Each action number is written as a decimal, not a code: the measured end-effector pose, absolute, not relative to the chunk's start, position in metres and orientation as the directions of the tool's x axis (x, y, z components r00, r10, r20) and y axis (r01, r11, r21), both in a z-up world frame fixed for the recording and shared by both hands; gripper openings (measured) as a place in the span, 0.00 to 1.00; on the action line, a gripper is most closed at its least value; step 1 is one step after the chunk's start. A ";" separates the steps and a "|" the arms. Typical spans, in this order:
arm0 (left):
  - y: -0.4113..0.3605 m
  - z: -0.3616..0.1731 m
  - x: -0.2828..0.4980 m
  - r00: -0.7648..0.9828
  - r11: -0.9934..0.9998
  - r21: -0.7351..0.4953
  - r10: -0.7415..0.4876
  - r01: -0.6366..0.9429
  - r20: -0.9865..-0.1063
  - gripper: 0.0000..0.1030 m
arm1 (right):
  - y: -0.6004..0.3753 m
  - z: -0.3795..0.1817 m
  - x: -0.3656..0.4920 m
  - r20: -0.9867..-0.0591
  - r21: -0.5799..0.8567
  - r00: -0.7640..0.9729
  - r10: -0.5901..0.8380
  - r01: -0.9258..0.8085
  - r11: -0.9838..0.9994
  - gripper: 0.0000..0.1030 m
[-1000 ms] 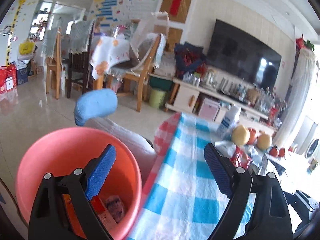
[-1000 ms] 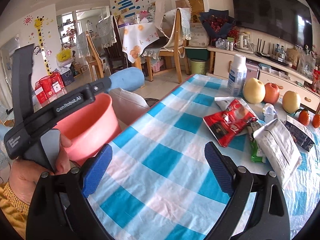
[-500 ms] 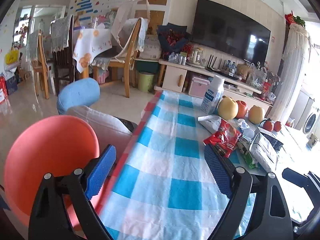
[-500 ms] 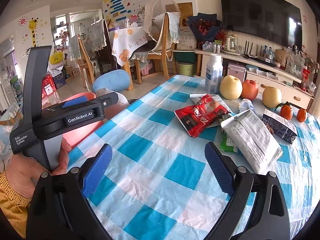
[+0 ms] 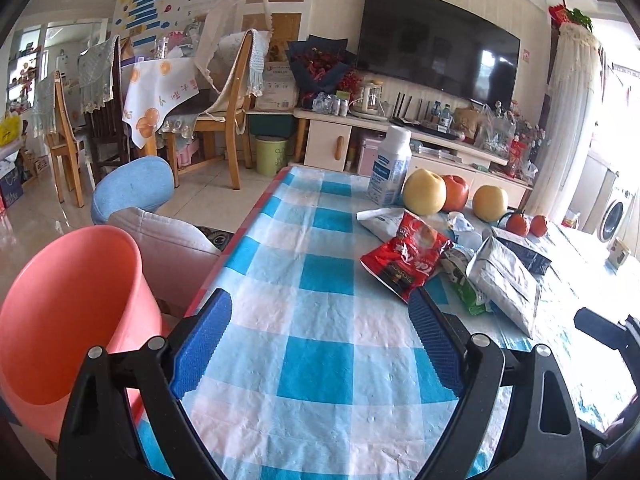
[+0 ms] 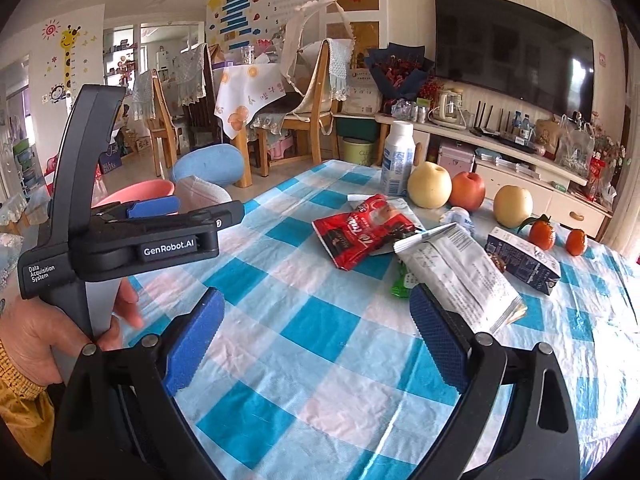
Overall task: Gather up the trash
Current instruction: 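Move both tools back over the table toward the remaining bags, then grasp the white printed paper bag with the right tool while the left tool grasps the red Teh Tarik bag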
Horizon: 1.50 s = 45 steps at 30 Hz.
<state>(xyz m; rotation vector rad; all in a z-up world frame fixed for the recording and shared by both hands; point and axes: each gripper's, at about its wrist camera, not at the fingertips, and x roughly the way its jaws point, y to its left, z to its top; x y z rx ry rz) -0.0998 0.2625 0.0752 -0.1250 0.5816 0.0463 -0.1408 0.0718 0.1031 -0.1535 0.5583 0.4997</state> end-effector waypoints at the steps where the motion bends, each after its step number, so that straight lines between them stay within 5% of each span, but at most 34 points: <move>1: 0.260 0.075 -0.100 0.832 0.992 -0.095 0.015 -0.081 -0.555 0.86 | 0.069 0.103 -0.140 -0.540 -0.007 0.735 0.411 -0.492 0.871 0.91; 18: 0.223 0.061 -0.095 0.774 0.997 -0.063 -0.013 -0.035 -0.633 0.86 | 0.014 0.097 -0.114 -0.555 0.024 0.745 0.371 -0.431 0.902 0.91; 32: 0.161 0.049 -0.084 0.735 0.995 -0.037 -0.090 0.087 -0.672 0.87 | -0.088 0.092 -0.062 -0.558 0.155 0.787 0.265 -0.215 0.964 0.91; 45: 0.162 0.046 0.002 0.684 0.970 0.154 -0.018 0.189 -0.729 0.87 | -0.061 0.064 -0.016 -0.630 0.098 0.658 0.412 -0.459 0.883 0.91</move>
